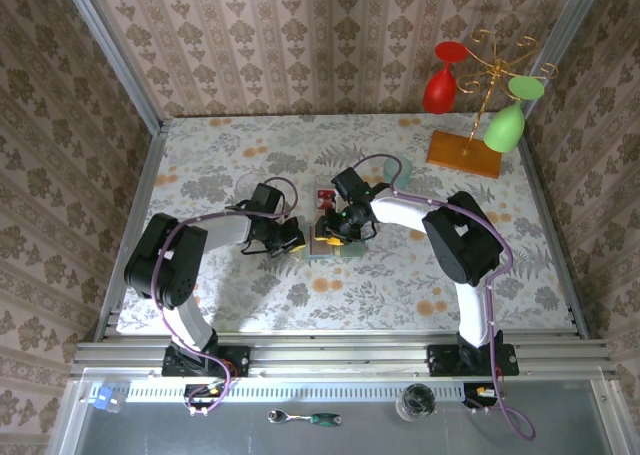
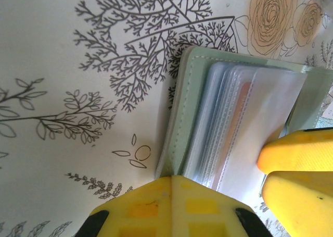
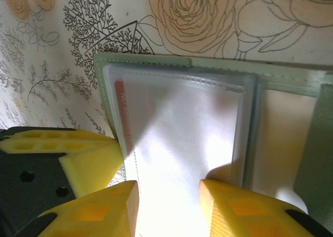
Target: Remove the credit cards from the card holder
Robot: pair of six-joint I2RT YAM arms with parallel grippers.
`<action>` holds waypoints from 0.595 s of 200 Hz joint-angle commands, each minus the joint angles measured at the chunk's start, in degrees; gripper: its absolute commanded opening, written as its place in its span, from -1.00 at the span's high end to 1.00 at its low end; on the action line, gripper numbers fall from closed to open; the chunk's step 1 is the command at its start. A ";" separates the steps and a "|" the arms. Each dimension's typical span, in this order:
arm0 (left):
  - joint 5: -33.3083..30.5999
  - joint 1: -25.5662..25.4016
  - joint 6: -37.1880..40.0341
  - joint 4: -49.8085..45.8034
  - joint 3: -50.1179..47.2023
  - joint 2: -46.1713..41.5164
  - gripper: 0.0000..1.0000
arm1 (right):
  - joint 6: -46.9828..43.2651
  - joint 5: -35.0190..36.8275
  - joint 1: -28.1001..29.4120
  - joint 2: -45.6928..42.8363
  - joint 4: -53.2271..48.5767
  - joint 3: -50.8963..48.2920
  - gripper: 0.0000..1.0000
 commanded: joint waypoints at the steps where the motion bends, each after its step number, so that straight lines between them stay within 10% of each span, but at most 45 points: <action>1: -0.41 0.42 1.40 -1.73 -0.36 0.60 1.00 | -1.11 3.81 0.39 -1.66 -3.28 0.02 0.26; 119: -0.80 0.71 1.54 -2.17 0.58 -0.84 1.00 | 0.13 3.35 -0.93 -4.18 -0.16 -4.21 0.27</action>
